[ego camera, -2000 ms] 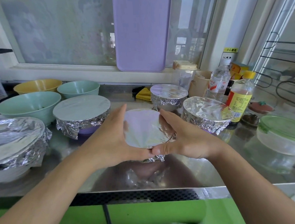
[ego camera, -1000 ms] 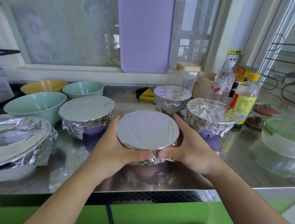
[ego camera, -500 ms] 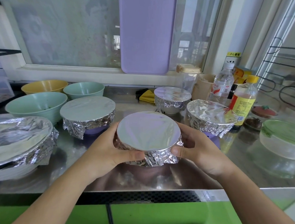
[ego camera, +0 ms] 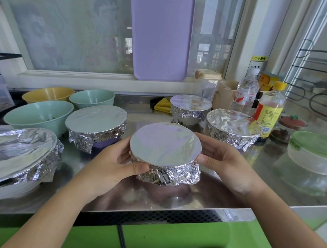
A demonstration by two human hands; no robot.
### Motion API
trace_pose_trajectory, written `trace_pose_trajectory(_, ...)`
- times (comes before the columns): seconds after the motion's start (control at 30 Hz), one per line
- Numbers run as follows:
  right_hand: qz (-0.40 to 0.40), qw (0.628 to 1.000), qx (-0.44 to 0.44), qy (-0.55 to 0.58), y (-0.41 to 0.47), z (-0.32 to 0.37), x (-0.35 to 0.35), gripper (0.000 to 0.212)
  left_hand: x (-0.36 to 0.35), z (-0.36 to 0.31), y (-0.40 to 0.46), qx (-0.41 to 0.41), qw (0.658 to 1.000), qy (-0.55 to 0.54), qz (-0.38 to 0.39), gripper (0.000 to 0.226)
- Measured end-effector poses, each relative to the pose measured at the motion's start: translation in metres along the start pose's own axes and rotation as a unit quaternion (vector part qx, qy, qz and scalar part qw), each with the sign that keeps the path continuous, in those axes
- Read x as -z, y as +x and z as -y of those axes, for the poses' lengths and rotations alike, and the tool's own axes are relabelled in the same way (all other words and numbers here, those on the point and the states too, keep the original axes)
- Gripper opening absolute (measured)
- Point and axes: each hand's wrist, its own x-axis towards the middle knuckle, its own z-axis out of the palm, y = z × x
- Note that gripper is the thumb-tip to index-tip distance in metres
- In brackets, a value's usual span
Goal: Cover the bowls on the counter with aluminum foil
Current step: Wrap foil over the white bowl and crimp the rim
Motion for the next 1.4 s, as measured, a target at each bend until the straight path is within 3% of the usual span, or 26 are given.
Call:
trace_pose_trajectory(0.07,0.009,0.999,-0.007,0.035,-0.002,0.003,0.003,0.058,0.001,0.0,-0.002,0.001,1.0,-0.005,-0.004,0.079)
trace_pose_trajectory(0.17,-0.024,1.0,-0.011,0.001,-0.001,0.005,0.003,0.051,0.001,0.003,-0.007,-0.002,0.999,-0.021,-0.041,0.078)
trace_pose_trajectory(0.27,-0.067,0.997,-0.005,-0.032,0.0,0.004,-0.002,0.039,-0.006,0.006,-0.012,-0.004,0.993,-0.025,-0.116,0.088)
trace_pose_trajectory(0.37,-0.08,0.995,-0.003,-0.052,-0.001,-0.001,-0.002,0.038,-0.019,0.004,-0.017,-0.023,0.978,0.018,-0.209,0.068)
trace_pose_trajectory(0.43,-0.076,0.996,-0.009,-0.038,0.0,-0.002,-0.001,0.055,-0.03,-0.009,-0.025,-0.025,0.976,0.041,-0.214,0.072)
trace_pose_trajectory(0.5,-0.055,0.998,-0.035,-0.013,0.004,0.001,0.001,0.09,-0.041,-0.018,-0.03,-0.004,0.984,0.035,-0.174,0.078)
trace_pose_trajectory(0.57,-0.013,0.999,-0.048,-0.017,0.01,0.004,0.001,0.112,-0.051,-0.025,-0.03,0.028,0.987,0.063,-0.144,0.109)
trace_pose_trajectory(0.6,0.005,0.999,-0.043,-0.025,0.012,0.005,-0.003,0.112,-0.057,-0.028,-0.028,0.047,0.984,0.079,-0.149,0.126)
trace_pose_trajectory(0.73,0.007,0.999,-0.013,-0.046,0.013,0.009,-0.013,0.091,-0.077,-0.025,-0.013,0.017,0.971,0.088,-0.222,0.141)
trace_pose_trajectory(0.9,-0.042,0.996,0.029,-0.076,0.011,0.002,-0.016,0.073,-0.081,-0.011,-0.004,-0.017,0.951,0.115,-0.286,0.12)
trace_pose_trajectory(1.1,-0.071,0.991,0.026,-0.114,0.009,0.002,-0.02,0.074,-0.083,-0.007,-0.003,-0.003,0.94,0.162,-0.302,0.149)
trace_pose_trajectory(1.2,-0.077,0.989,0.015,-0.128,0.008,0.001,-0.022,0.087,-0.085,-0.007,-0.004,0.003,0.935,0.185,-0.304,0.159)
trace_pose_trajectory(1.3,-0.08,0.988,0.005,-0.134,0.006,0.0,-0.023,0.09,-0.082,-0.005,-0.005,0.006,0.937,0.178,-0.3,0.158)
trace_pose_trajectory(1.4,-0.039,0.99,0.009,-0.136,0.005,0.006,-0.02,0.077,-0.075,-0.007,-0.006,0.01,0.952,0.149,-0.268,0.148)
